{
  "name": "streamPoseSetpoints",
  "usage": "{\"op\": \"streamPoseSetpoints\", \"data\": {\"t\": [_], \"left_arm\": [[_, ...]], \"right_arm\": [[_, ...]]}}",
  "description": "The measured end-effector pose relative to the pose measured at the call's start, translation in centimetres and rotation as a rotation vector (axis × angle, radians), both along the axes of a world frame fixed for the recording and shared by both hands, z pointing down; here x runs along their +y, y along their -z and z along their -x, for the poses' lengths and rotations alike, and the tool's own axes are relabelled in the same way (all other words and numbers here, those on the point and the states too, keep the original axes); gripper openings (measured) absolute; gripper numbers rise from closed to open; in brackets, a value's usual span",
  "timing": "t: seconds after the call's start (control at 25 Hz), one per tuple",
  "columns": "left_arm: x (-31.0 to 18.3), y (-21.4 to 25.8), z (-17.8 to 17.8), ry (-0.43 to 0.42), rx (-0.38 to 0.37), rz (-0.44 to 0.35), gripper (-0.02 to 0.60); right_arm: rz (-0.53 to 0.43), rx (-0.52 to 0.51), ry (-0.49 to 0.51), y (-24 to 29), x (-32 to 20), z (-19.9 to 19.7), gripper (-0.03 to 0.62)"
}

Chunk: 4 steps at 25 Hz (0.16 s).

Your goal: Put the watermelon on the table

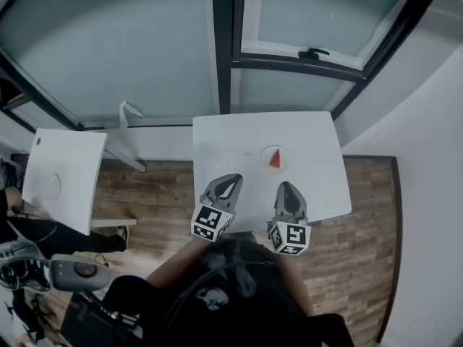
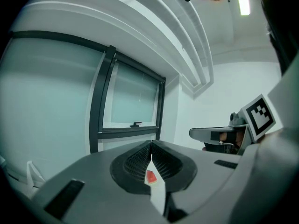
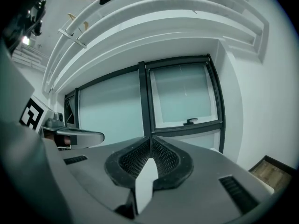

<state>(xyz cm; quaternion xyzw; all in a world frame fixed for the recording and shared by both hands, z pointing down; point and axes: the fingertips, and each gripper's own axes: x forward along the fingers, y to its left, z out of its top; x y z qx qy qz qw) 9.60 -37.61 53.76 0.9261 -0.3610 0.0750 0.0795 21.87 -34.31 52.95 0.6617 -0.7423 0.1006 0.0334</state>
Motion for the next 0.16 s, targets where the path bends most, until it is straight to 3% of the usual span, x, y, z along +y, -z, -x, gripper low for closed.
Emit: {"op": "streamPoseSetpoints", "data": {"t": [0.16], "left_arm": [[0.24, -0.1, -0.4, -0.016, -0.004, 0.009, 0.003]], "right_arm": [[0.013, -0.017, -0.003, -0.35, 0.2, -0.22, 0.012]]}}
